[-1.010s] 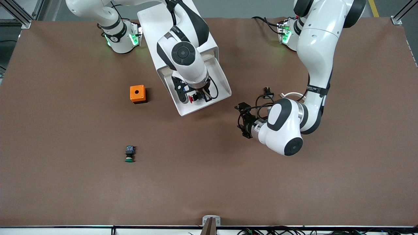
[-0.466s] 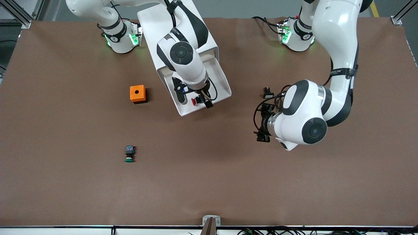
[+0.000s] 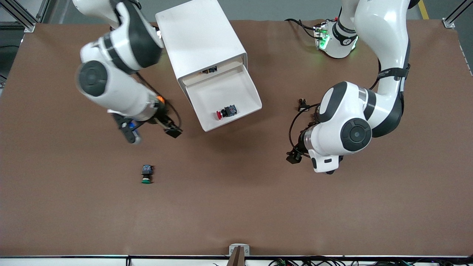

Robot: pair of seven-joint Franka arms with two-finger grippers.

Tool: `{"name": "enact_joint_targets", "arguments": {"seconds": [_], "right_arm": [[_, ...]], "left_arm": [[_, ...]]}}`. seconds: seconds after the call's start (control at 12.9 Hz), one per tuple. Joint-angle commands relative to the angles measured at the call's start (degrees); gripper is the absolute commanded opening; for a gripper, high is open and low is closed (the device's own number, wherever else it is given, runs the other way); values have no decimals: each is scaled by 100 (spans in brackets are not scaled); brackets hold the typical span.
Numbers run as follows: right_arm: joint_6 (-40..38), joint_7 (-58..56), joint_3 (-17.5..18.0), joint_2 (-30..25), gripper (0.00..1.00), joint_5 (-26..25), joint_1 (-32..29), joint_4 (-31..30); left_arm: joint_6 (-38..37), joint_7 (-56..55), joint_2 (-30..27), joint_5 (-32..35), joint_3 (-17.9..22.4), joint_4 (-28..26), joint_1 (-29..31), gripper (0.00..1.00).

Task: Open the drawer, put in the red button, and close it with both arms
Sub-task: 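Release the red button and withdraw the right gripper from the drawer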

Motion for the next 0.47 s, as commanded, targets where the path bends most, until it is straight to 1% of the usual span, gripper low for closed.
{"name": "enact_joint_targets", "arguments": {"seconds": [0.0,0.16,0.23,0.31,0.39], "right_arm": [[-281,-1779,107,-227,100,23,-760,-72],[-475,-3745,107,-367,100,15,-1429,-72],[-545,-4468,99,-428,100,-90,-1658,-72],[-676,-4675,99,-464,100,-361,-1764,-63],[-765,-4694,116,-534,100,-946,-1765,-54]], "left_arm": [[474,510,135,118,-4,-43,-208,99],[703,520,259,118,-4,-52,-463,99],[818,529,320,118,-4,-69,-586,99],[880,555,364,118,-4,-69,-744,99],[950,581,434,126,-4,-69,-920,99]]}}
